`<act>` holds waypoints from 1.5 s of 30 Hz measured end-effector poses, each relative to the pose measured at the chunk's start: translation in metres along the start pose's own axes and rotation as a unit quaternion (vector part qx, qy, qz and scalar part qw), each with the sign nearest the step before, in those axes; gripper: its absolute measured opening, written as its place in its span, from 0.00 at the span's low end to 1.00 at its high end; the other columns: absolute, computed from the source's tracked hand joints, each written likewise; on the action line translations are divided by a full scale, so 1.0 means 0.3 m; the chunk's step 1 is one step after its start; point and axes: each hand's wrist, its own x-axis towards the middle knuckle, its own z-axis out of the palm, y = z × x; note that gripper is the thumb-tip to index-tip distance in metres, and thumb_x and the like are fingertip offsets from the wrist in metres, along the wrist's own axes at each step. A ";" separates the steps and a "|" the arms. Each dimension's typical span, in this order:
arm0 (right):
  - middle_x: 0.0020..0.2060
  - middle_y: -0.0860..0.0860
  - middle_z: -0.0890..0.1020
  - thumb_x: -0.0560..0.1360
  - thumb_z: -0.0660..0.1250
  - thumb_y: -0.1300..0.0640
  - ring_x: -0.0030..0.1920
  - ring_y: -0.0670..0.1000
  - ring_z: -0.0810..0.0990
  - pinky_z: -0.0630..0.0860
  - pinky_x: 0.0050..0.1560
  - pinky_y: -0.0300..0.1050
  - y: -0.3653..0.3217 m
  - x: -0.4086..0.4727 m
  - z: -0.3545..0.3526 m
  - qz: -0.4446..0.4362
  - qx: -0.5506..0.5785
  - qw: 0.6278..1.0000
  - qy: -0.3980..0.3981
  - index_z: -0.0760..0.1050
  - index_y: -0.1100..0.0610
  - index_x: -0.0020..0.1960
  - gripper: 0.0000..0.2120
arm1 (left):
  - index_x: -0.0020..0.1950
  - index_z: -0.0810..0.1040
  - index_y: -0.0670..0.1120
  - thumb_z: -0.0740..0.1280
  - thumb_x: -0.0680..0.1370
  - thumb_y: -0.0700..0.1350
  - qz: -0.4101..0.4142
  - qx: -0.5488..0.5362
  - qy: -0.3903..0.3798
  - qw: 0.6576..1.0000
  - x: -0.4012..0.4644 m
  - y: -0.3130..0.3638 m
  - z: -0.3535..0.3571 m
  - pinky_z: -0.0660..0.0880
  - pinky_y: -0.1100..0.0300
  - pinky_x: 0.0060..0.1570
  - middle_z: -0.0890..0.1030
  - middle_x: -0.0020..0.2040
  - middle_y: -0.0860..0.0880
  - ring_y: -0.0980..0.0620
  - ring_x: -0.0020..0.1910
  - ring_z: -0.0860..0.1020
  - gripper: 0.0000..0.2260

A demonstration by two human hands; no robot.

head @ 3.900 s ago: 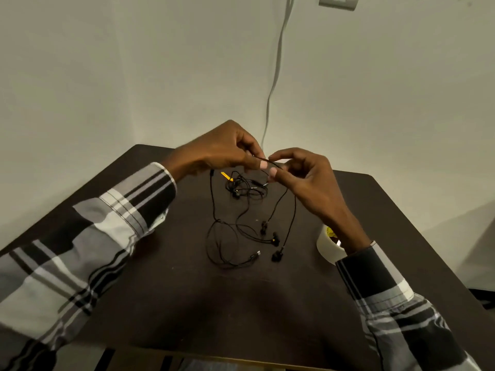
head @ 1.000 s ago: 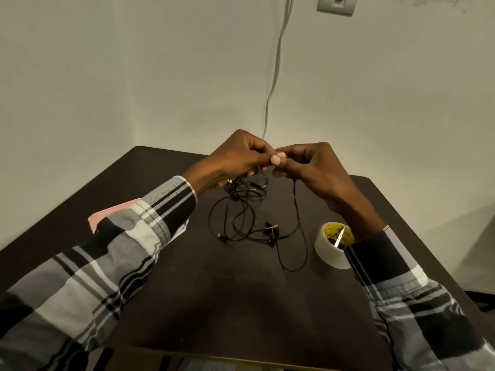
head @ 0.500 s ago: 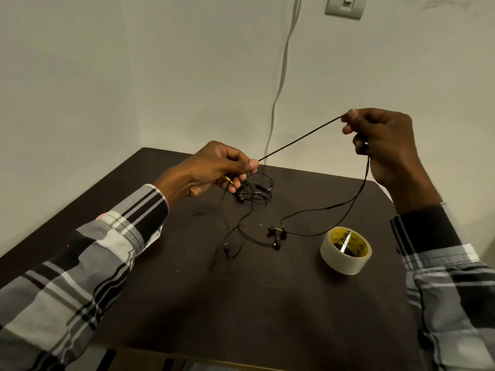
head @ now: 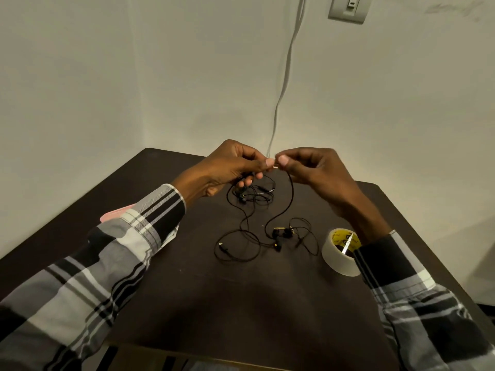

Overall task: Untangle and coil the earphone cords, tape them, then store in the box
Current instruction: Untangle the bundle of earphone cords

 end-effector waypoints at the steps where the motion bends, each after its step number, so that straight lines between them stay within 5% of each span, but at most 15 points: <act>1: 0.45 0.50 0.87 0.76 0.71 0.55 0.49 0.51 0.86 0.83 0.49 0.46 -0.011 -0.002 0.015 -0.009 0.011 1.000 -0.017 0.84 0.56 0.54 0.09 | 0.43 0.83 0.42 0.72 0.76 0.45 0.006 0.004 0.002 1.000 0.003 0.004 0.004 0.69 0.67 0.24 0.79 0.31 0.49 0.57 0.24 0.72 0.07; 6: 0.37 0.54 0.86 0.77 0.70 0.60 0.39 0.47 0.85 0.81 0.44 0.43 -0.033 0.020 -0.011 -0.020 0.011 0.999 0.022 0.83 0.59 0.49 0.04 | 0.43 0.84 0.43 0.72 0.75 0.47 0.002 -0.014 0.007 1.000 -0.005 0.008 -0.022 0.66 0.68 0.23 0.79 0.30 0.51 0.58 0.24 0.70 0.08; 19: 0.41 0.56 0.86 0.78 0.69 0.56 0.40 0.51 0.85 0.82 0.45 0.49 0.097 0.094 -0.243 0.046 -0.046 0.964 0.257 0.83 0.59 0.52 0.08 | 0.46 0.84 0.41 0.71 0.76 0.46 -0.033 -0.068 0.026 0.997 -0.047 -0.078 -0.087 0.63 0.70 0.20 0.78 0.31 0.50 0.59 0.23 0.69 0.09; 23: 0.52 0.52 0.86 0.78 0.69 0.55 0.52 0.49 0.83 0.79 0.58 0.53 0.146 0.055 -0.204 0.073 -0.197 0.958 0.197 0.83 0.54 0.56 0.09 | 0.48 0.84 0.39 0.71 0.76 0.46 -0.041 -0.071 0.022 0.996 -0.053 -0.085 -0.074 0.64 0.70 0.20 0.78 0.31 0.50 0.59 0.24 0.69 0.09; 29: 0.52 0.46 0.86 0.76 0.72 0.52 0.53 0.42 0.83 0.79 0.54 0.40 -0.009 -0.008 -0.037 0.030 -0.014 0.999 0.042 0.82 0.53 0.59 0.13 | 0.47 0.84 0.39 0.72 0.76 0.46 -0.020 -0.047 0.007 0.999 -0.030 -0.035 -0.028 0.65 0.69 0.21 0.78 0.31 0.49 0.58 0.24 0.69 0.10; 33: 0.40 0.48 0.88 0.76 0.71 0.58 0.45 0.42 0.85 0.79 0.47 0.34 -0.060 -0.013 0.043 0.010 -0.010 0.999 -0.033 0.84 0.57 0.55 0.09 | 0.45 0.84 0.42 0.71 0.76 0.46 -0.002 -0.039 0.004 0.999 -0.025 -0.009 -0.012 0.65 0.68 0.22 0.79 0.31 0.49 0.57 0.25 0.70 0.08; 38: 0.36 0.53 0.86 0.77 0.70 0.59 0.39 0.49 0.85 0.82 0.47 0.49 -0.076 0.006 -0.012 -0.012 -0.017 0.999 0.048 0.83 0.58 0.48 0.04 | 0.45 0.84 0.42 0.71 0.76 0.48 -0.011 -0.029 0.013 0.999 -0.045 -0.030 -0.050 0.64 0.69 0.22 0.78 0.31 0.51 0.57 0.24 0.69 0.09; 45: 0.37 0.54 0.85 0.79 0.69 0.57 0.37 0.48 0.84 0.81 0.46 0.48 -0.059 0.057 -0.195 -0.006 -0.003 0.982 0.189 0.82 0.59 0.49 0.06 | 0.46 0.84 0.42 0.71 0.75 0.49 -0.028 -0.042 0.022 0.998 -0.070 -0.072 -0.094 0.64 0.69 0.22 0.78 0.31 0.50 0.58 0.24 0.69 0.10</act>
